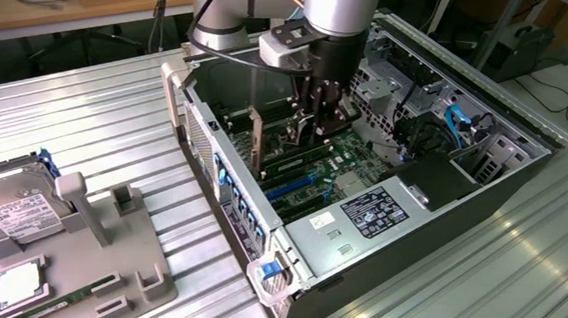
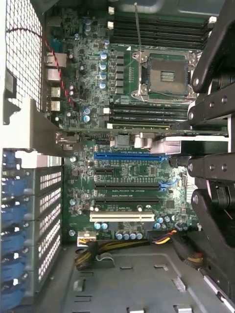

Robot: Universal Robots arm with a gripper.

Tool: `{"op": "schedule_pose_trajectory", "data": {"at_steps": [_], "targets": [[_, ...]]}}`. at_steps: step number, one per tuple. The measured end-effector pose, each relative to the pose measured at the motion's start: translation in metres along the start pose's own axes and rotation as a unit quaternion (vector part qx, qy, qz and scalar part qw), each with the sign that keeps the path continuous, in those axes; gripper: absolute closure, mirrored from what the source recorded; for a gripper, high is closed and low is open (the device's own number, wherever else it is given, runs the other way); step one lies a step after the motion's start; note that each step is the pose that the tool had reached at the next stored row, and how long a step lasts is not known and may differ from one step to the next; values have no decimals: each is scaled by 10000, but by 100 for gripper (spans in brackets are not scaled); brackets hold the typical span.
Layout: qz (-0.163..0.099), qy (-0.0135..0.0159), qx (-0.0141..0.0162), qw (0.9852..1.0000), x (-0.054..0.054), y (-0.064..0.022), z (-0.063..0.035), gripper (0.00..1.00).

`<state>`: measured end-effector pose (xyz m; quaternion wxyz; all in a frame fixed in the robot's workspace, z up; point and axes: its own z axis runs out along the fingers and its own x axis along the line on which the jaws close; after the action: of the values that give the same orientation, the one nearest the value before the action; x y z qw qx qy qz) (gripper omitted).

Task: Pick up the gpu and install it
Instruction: 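Insert the gpu into the slot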

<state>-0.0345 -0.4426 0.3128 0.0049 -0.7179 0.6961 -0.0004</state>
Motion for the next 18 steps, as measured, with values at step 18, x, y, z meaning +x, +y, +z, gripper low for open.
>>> {"op": "schedule_pose_trajectory", "data": {"at_steps": [18], "targets": [[202,-5,56,9998,85,46,157,72]]}}
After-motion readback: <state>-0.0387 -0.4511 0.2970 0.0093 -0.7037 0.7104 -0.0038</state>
